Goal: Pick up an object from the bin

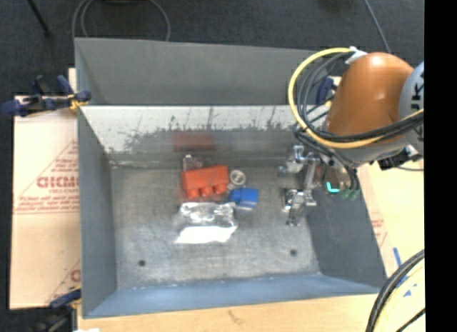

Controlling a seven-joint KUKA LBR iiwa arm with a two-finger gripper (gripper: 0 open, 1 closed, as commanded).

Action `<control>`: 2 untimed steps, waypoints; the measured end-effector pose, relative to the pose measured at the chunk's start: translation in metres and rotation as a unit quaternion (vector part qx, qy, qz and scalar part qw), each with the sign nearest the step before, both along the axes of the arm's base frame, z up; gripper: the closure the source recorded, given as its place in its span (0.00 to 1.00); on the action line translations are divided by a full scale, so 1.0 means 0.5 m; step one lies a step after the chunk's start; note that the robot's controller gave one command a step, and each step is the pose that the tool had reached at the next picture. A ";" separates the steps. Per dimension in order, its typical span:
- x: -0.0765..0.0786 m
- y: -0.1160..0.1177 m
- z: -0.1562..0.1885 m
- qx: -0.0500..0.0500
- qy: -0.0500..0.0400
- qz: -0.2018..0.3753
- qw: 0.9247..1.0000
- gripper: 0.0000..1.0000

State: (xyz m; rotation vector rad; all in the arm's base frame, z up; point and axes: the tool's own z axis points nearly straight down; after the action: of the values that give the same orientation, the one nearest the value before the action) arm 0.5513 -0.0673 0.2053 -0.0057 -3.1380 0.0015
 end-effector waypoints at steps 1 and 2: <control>0.083 0.086 -0.208 0.001 -0.002 0.087 0.996 0.00; 0.084 0.083 -0.203 0.000 -0.004 0.087 0.996 1.00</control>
Offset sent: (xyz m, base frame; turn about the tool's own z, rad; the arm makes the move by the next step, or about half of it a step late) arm 0.0408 0.0428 -0.1022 -0.1750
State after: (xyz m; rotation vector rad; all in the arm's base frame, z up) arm 0.5933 -0.0258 0.1039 0.2685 -3.1343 0.0021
